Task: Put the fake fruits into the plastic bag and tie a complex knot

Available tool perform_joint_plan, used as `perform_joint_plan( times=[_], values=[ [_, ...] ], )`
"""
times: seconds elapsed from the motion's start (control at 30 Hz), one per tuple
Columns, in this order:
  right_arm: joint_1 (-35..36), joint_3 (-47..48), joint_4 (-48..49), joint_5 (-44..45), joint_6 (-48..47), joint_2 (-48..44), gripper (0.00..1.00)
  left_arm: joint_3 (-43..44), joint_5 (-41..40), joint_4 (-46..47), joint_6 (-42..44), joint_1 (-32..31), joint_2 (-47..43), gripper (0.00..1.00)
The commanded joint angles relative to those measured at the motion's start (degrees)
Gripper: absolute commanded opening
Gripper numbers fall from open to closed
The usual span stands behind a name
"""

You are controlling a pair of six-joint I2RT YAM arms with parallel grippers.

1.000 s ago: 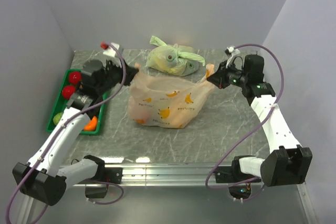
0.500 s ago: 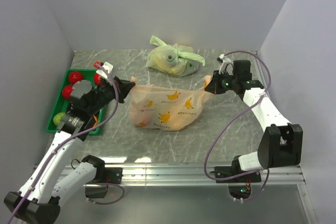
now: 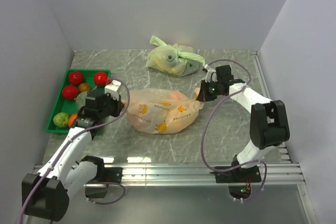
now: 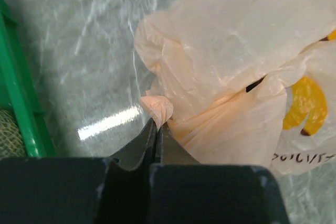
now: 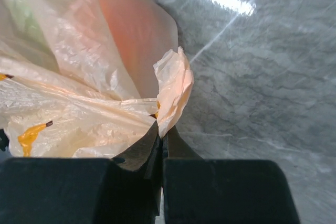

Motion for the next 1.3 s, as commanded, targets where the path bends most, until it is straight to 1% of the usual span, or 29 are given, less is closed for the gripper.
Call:
perform_joint_plan(
  times=[0.0,0.1,0.27,0.37,0.4,0.5,0.53,0.6,0.63,0.67,0.73,0.77,0.87,1.03,1.27],
  values=[
    [-0.3,1.3,-1.0,5.0,-0.8,2.3,0.00,-2.1,-3.0,1.9,5.5,1.2,0.3,0.00],
    [0.2,0.6,-0.6,5.6,-0.6,3.9,0.00,-3.5,-4.1,3.4,6.6,1.5,2.6,0.00],
    [0.3,-0.2,-0.2,7.4,-0.5,5.0,0.00,-1.5,-5.0,3.0,7.6,1.6,10.6,0.00],
    [0.3,-0.1,-0.6,8.4,-0.8,4.6,0.00,-0.6,-3.0,3.8,7.6,2.5,12.2,0.00],
    [0.3,-0.1,-0.8,8.9,-0.9,4.4,0.00,-0.3,0.0,4.5,7.9,2.6,11.9,0.00],
    [0.3,0.3,-2.4,9.8,-1.4,2.2,0.00,1.4,4.3,5.8,8.4,2.8,8.6,0.00],
    [0.3,0.5,-2.8,10.7,-3.0,1.5,0.00,2.1,6.4,6.2,8.6,2.8,7.2,0.00],
    [0.3,1.8,-4.6,11.7,-4.7,-0.8,0.00,5.7,8.6,4.9,10.0,2.8,6.5,0.00],
    [0.4,2.7,-5.3,12.2,-5.4,-1.3,0.00,7.2,12.4,2.8,11.0,2.8,6.4,0.00],
    [0.9,4.8,-7.0,12.5,-6.7,-2.3,0.00,10.1,14.6,1.8,12.1,2.8,6.2,0.00],
    [2.1,7.9,-7.8,13.1,-8.5,-3.3,0.00,12.6,19.0,0.6,14.6,2.8,6.0,0.00],
    [3.7,9.0,-8.4,14.0,-9.0,-4.0,0.00,14.5,23.1,0.2,14.9,2.8,6.1,0.00],
    [7.4,12.9,-9.6,14.3,-10.1,-4.4,0.00,18.1,29.1,-1.5,16.7,2.0,8.1,0.00],
    [11.0,17.7,-9.8,12.0,-9.1,-3.9,0.00,20.6,31.3,-2.7,20.6,-0.9,12.6,0.00],
    [15.4,19.0,-5.8,3.1,-5.8,-3.5,0.00,20.1,38.7,0.7,21.6,-5.9,14.7,0.00]
  ],
)
